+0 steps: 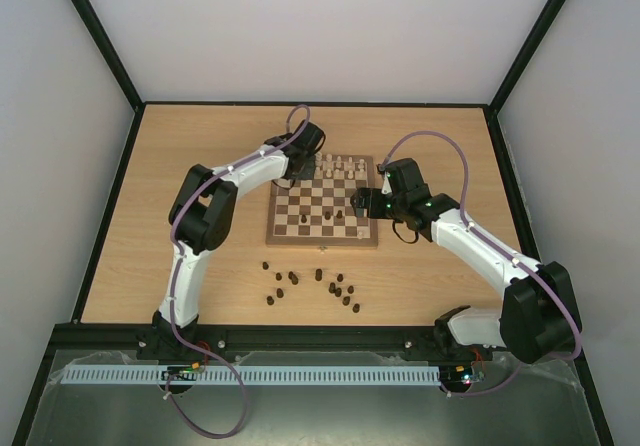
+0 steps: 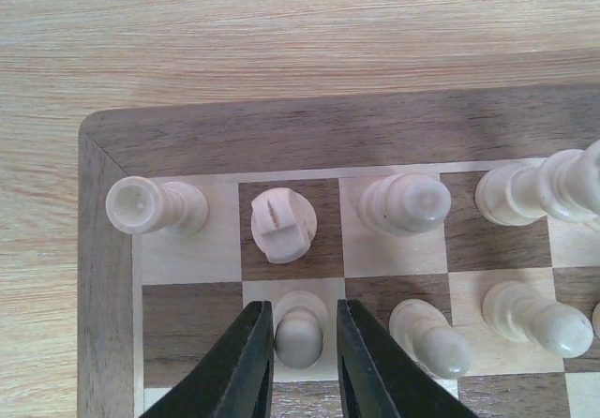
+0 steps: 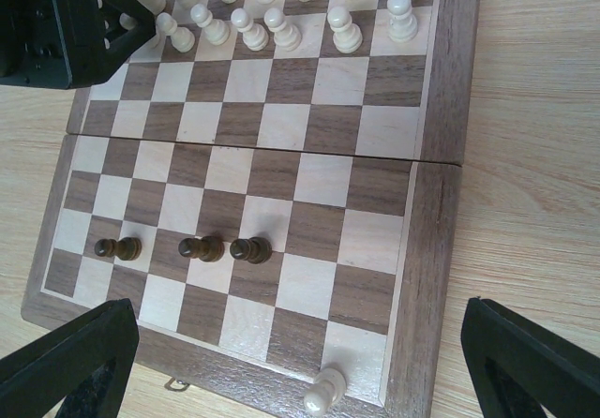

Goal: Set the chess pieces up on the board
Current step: Place the chess piece on the chessboard, then pick up the chess piece from the chessboard.

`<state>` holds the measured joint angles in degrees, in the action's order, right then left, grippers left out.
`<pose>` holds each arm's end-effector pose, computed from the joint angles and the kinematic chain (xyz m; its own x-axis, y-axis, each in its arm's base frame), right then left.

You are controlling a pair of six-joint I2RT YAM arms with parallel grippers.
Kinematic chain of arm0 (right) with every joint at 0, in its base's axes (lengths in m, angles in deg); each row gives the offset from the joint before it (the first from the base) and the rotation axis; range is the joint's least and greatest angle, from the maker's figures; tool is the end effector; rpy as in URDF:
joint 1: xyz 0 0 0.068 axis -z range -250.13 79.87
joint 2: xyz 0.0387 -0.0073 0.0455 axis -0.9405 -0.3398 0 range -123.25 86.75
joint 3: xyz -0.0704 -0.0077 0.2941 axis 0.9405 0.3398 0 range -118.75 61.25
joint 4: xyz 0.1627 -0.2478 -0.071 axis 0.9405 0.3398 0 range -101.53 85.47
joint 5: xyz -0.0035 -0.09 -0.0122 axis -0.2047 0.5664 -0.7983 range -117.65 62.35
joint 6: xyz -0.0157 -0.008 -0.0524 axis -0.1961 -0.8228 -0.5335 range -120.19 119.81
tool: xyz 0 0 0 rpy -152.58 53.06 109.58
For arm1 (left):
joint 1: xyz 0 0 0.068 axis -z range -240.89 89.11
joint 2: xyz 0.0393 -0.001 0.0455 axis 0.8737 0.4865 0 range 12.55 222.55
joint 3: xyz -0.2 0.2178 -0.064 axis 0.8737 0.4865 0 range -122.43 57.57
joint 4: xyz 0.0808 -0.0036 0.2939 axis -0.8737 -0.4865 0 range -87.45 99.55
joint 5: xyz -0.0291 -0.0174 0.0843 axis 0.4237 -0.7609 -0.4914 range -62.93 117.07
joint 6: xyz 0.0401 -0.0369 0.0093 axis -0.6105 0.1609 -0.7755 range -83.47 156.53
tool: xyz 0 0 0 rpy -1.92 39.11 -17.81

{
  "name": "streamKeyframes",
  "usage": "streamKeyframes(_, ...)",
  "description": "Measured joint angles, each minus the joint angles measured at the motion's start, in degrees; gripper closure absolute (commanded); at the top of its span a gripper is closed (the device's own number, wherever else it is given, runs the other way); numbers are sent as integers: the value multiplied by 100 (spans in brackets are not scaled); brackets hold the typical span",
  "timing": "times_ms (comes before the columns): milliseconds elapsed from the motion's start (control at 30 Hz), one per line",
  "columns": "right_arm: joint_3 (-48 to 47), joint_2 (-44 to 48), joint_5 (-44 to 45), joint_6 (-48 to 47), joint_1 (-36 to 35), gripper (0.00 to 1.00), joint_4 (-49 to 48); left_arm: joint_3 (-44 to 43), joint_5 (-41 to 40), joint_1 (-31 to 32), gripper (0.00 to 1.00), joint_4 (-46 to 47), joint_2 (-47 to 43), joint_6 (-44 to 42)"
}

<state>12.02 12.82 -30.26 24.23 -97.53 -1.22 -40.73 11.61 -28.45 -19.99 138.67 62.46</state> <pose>0.2826 0.1484 0.2656 -0.6676 0.1193 -0.7349 -0.2381 0.9011 0.3625 0.4597 -0.2803 0.1760 -0.8122 0.0168 -0.5832 0.0450 0.9984 -0.0340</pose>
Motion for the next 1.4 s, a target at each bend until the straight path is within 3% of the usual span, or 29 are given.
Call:
streamKeyframes(200, 0, 0, -20, 2, -2, 5, 0, 48, 0, 0, 75, 9, -2, 0)
streamKeyframes(467, 0, 0, -15, 0, -2, 5, 0, 330, -4, 4, 63, -4, -214, 13)
streamKeyframes(767, 0, -105, 122, 2, -2, 4, 0, 903, 48, 175, 42, 4, -1582, 28)
streamKeyframes(933, 7, -20, 538, 31, -2, 1, 11, 1357, 326, 715, 32, -9, -2350, -74)
streamKeyframes(1167, 142, 962, 1456, 199, 120, 1, 79, 2131, 1021, 1794, 29, 11, -2855, -297)
streamKeyframes(1400, 413, 2232, 2295, 435, 485, 2, 157, 2461, 1613, 2181, 28, 199, -2876, -422)
